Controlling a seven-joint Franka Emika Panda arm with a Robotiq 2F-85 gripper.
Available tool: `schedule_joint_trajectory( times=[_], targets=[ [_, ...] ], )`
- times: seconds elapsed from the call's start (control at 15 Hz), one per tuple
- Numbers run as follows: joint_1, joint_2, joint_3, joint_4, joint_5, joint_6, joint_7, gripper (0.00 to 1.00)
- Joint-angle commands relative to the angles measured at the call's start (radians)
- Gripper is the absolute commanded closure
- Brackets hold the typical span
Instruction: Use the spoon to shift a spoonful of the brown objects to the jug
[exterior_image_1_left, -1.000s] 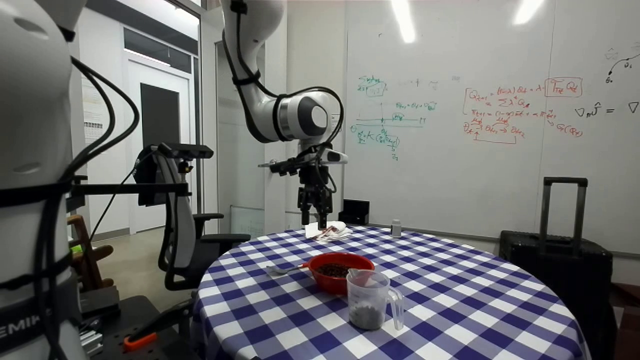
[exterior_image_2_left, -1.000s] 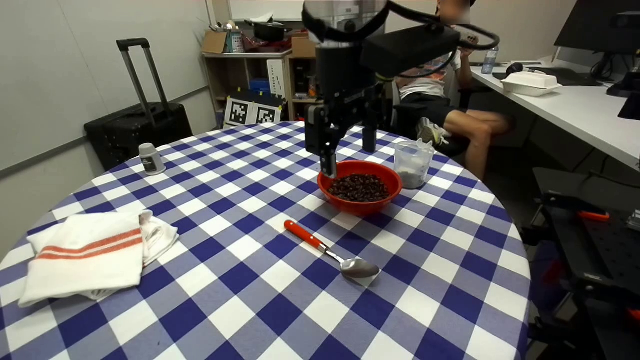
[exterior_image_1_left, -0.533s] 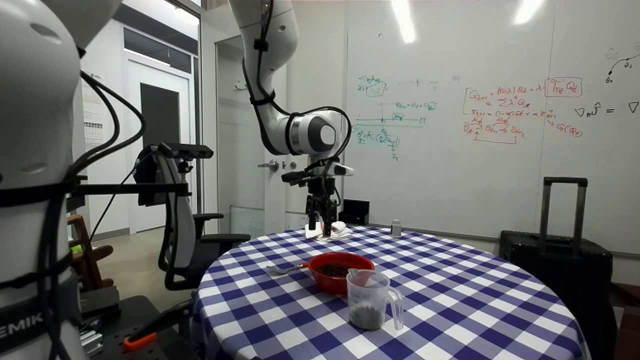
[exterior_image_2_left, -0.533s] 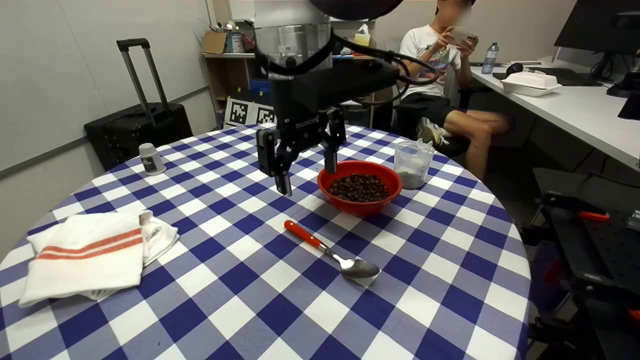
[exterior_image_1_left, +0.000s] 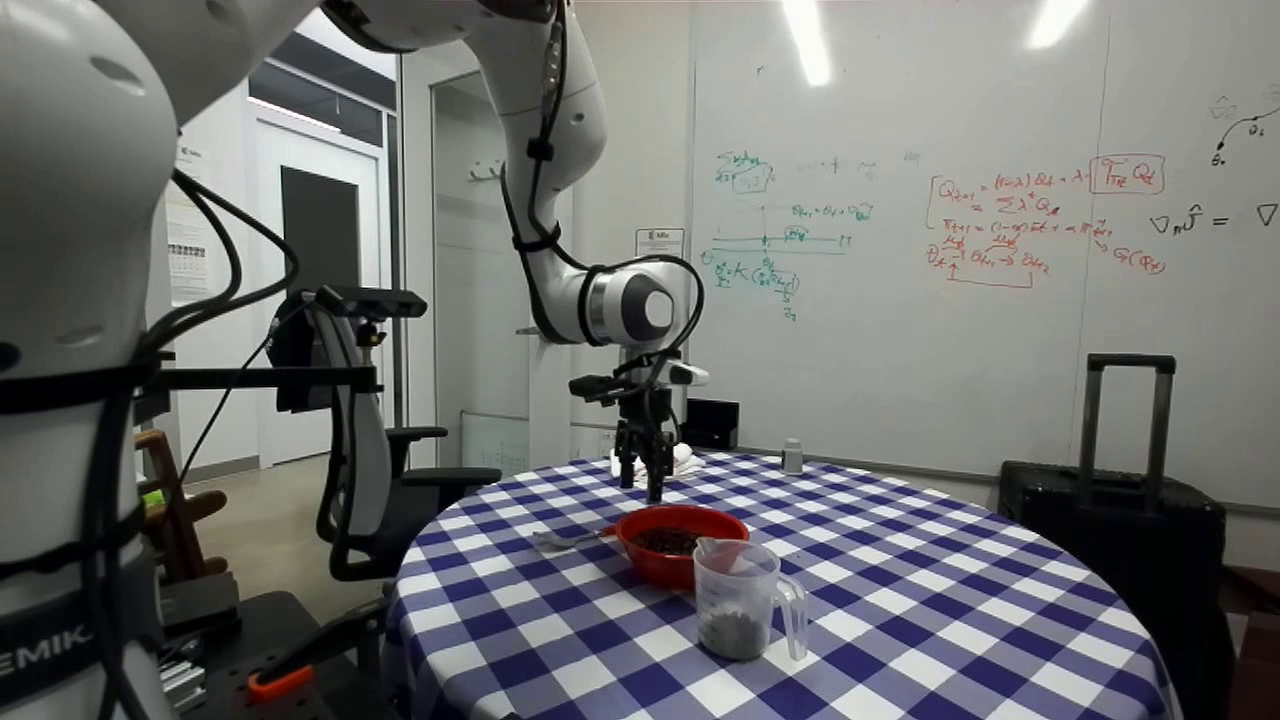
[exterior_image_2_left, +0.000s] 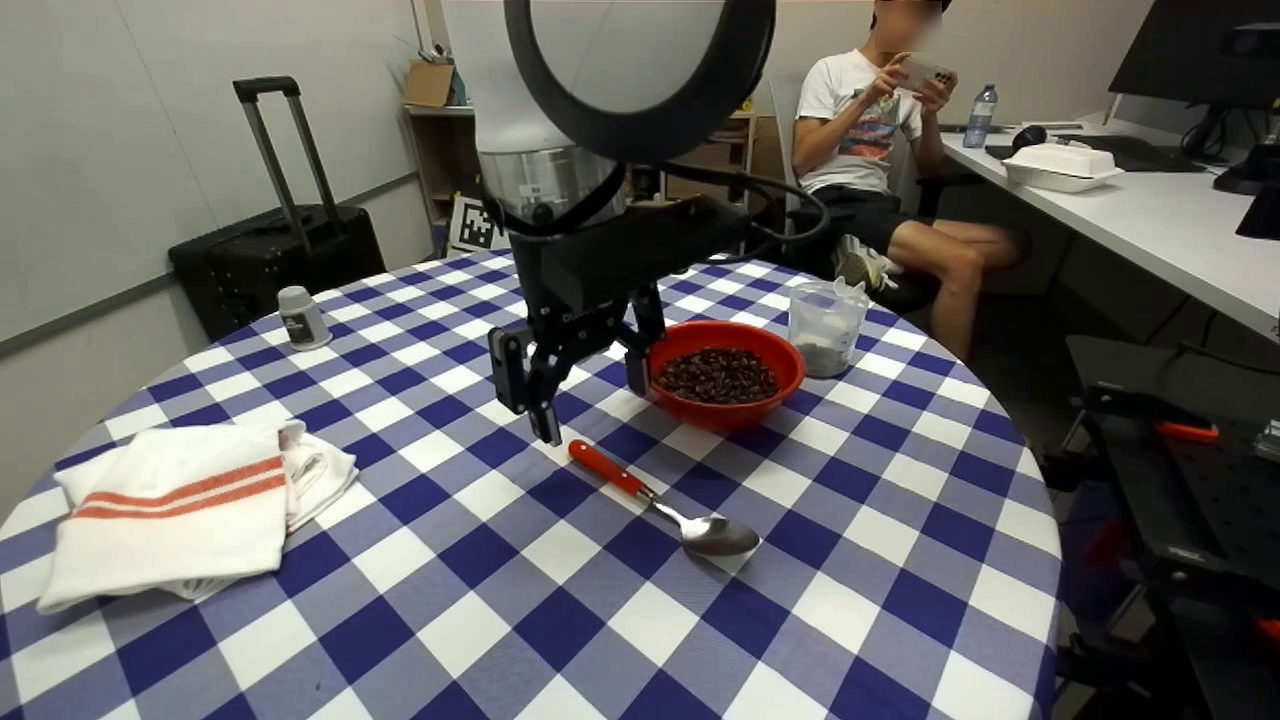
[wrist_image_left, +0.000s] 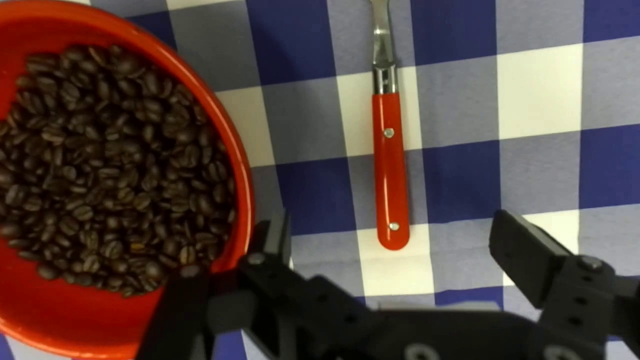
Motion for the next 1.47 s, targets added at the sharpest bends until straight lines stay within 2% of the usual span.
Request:
schedule_joint_trajectory(
  times=[0.0, 0.27, 0.33, 0.4, 0.6, 1.0, 1.07, 1.2, 1.4],
  targets=[
    [0.016, 0.071, -0.021, 0.065, 0.033, 0.011, -0.006, 0.0],
    [0.006, 0.112, -0.015, 0.1, 0.059, 0.008, -0.024, 0.0],
    [0.005, 0.118, -0.015, 0.106, 0.065, 0.008, -0.027, 0.07],
    [0.004, 0.125, -0.015, 0.112, 0.071, 0.008, -0.029, 0.26],
    [0.001, 0.139, -0.017, 0.123, 0.077, 0.012, -0.035, 0.47],
    [0.0, 0.149, -0.022, 0.133, 0.077, 0.019, -0.036, 0.95],
    [0.001, 0.148, -0.023, 0.134, 0.076, 0.02, -0.036, 0.99],
    [0.001, 0.144, -0.026, 0.129, 0.074, 0.023, -0.036, 0.95],
    [-0.002, 0.122, -0.023, 0.115, 0.068, 0.018, -0.056, 0.95]
  ],
)
